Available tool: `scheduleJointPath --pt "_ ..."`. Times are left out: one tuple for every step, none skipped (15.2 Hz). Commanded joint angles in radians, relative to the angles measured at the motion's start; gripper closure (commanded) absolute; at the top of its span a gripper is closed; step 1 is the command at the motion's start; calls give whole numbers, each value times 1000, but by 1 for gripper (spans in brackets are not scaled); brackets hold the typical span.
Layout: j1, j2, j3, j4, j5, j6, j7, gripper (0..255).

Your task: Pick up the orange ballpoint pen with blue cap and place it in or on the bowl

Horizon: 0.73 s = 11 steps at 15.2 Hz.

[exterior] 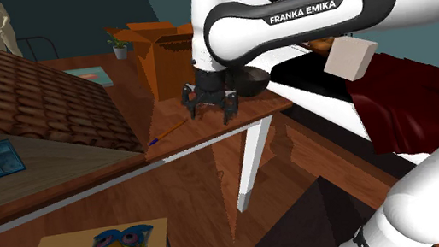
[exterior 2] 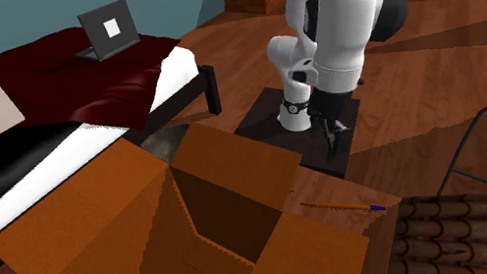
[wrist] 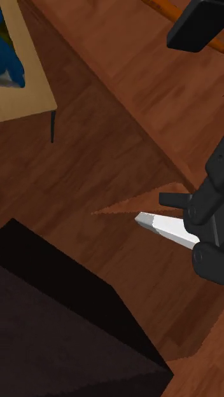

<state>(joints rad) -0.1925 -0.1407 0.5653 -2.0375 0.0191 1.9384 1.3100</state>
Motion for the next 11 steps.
scheduleJointPath --pt "-12 81 20 63 -49 20 116 0" --pt "-13 123 26 98 -77 26 171 0" --pt "-12 165 31 134 -106 30 226 0" --pt "-8 207 31 171 -135 33 279 0" --pt "-1 249 30 210 -164 34 331 0" --pt "7 290 25 250 -192 33 380 0" --pt "17 330 19 291 -218 30 428 0" --pt "26 362 13 325 -239 27 465 0" --pt "28 365 9 317 -241 39 467 0" --pt "29 369 7 308 -244 51 469 0" --pt "29 374 6 300 -248 62 471 0"
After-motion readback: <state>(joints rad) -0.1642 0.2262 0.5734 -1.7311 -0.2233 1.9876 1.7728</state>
